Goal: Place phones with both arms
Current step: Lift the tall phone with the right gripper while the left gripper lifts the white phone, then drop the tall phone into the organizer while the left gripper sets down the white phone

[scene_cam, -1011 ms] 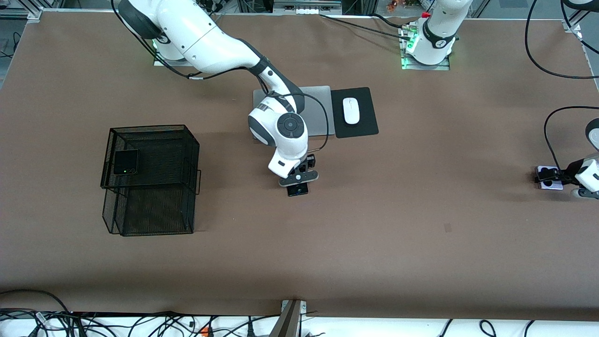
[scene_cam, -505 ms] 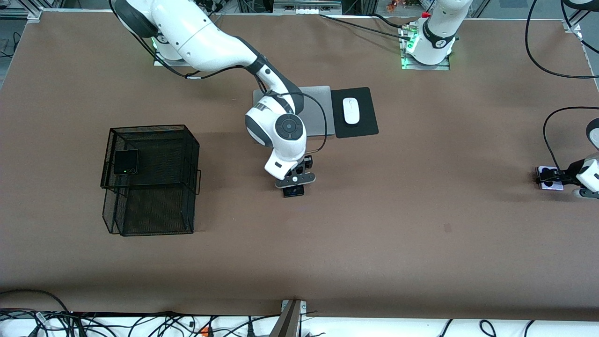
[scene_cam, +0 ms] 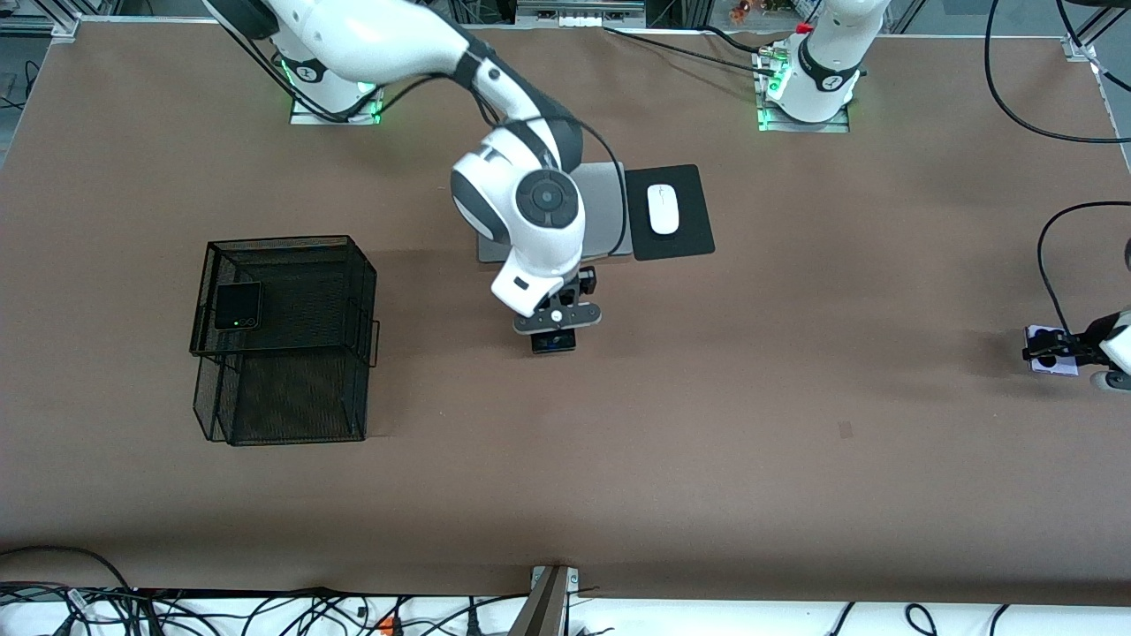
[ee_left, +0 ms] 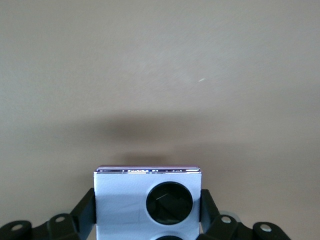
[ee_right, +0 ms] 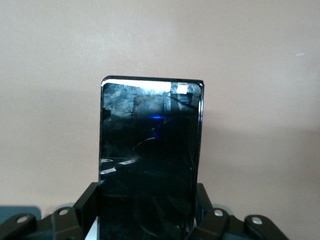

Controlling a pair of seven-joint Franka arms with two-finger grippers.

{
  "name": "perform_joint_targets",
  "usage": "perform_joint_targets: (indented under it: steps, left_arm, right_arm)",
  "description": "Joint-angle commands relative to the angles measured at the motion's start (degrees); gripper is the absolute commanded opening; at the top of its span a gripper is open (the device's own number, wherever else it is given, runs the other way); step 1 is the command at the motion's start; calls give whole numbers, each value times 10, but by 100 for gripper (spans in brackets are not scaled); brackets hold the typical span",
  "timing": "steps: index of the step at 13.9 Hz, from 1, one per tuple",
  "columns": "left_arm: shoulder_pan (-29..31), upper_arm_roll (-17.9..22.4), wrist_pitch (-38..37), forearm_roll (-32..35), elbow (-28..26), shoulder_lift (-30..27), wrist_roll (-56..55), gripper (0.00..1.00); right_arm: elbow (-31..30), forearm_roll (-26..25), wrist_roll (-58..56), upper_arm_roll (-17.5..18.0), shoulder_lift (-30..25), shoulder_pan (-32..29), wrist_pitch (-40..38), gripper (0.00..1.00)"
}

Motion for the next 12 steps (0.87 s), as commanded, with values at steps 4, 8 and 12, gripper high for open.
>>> perform_joint_targets:
  steps: [4, 8, 12]
  left_arm:
    - [-122, 5, -106, -11, 48, -40, -141, 32]
    - [-200, -3, -124, -46, 48, -40, -176, 36]
    - [-293, -4, -126, -62, 49, -39, -272, 33]
  right_arm:
    - [-95, 41, -98, -56, -146, -55, -94, 0]
    - [-232, 111, -217, -180, -249, -55, -67, 0]
    - [-377, 112, -294, -262, -336, -55, 8, 0]
